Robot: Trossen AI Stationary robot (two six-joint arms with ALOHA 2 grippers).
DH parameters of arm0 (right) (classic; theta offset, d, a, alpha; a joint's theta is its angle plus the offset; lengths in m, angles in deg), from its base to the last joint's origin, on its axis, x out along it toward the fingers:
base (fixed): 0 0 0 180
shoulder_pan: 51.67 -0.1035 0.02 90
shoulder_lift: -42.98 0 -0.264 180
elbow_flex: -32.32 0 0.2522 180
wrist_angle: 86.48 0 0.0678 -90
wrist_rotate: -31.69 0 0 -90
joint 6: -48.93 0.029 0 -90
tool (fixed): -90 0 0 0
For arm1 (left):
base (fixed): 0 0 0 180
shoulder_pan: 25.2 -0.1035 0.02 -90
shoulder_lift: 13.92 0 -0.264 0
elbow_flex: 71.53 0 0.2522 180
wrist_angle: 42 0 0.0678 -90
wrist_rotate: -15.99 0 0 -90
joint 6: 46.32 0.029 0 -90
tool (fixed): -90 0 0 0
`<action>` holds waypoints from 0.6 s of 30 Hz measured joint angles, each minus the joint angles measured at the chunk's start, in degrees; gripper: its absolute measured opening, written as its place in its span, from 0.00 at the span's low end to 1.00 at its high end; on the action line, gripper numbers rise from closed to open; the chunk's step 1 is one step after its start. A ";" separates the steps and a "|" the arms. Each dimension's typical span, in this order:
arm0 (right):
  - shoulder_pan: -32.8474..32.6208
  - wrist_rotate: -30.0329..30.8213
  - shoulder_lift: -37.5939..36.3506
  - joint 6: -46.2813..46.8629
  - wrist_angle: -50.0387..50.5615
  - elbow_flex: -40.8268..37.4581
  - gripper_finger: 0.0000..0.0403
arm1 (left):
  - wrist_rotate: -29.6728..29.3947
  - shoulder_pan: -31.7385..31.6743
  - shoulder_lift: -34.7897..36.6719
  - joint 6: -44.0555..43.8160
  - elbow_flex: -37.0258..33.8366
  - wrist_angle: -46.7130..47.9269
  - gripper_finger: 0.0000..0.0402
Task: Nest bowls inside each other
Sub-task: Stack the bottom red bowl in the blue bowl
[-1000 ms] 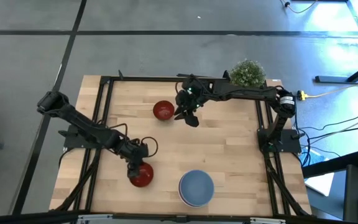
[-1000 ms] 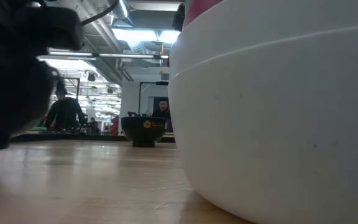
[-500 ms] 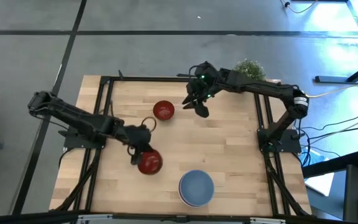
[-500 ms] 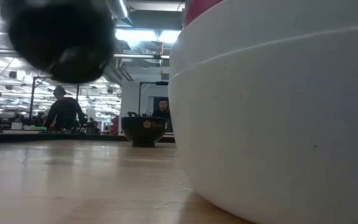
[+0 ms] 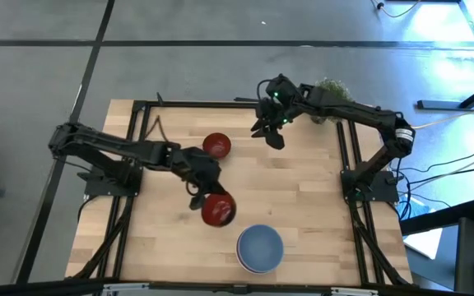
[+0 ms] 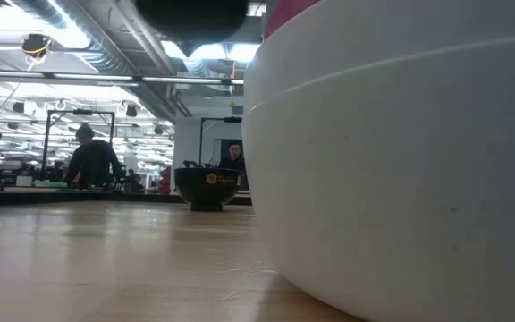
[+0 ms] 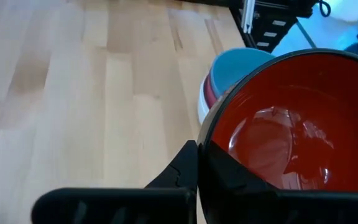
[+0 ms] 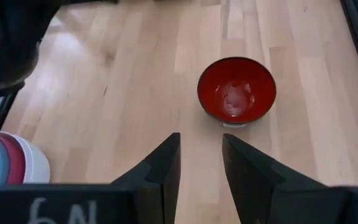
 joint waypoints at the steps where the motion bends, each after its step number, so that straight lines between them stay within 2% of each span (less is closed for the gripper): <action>1: 0.56 -0.74 -0.01 -0.45 0.11 0.00 0.30 | 0.29 -0.01 -1.49 0.48 1.30 0.02 0.00; 5: 3.21 -5.18 -0.01 -3.16 1.38 -0.10 0.30 | 1.31 -0.57 -7.42 0.67 6.30 -0.41 0.00; 8: 4.87 -8.60 -0.48 -4.67 -0.32 -3.11 0.30 | 1.50 -1.24 -11.53 0.67 9.31 -0.47 0.00; 13: 6.64 -10.92 -4.55 -6.08 -8.14 -14.85 0.29 | 1.85 -1.93 -15.62 0.69 13.24 -0.43 0.00; 18: 7.34 -13.02 -13.58 -3.62 -20.91 -28.78 0.24 | 2.44 -2.98 -16.63 0.37 14.80 -2.35 0.00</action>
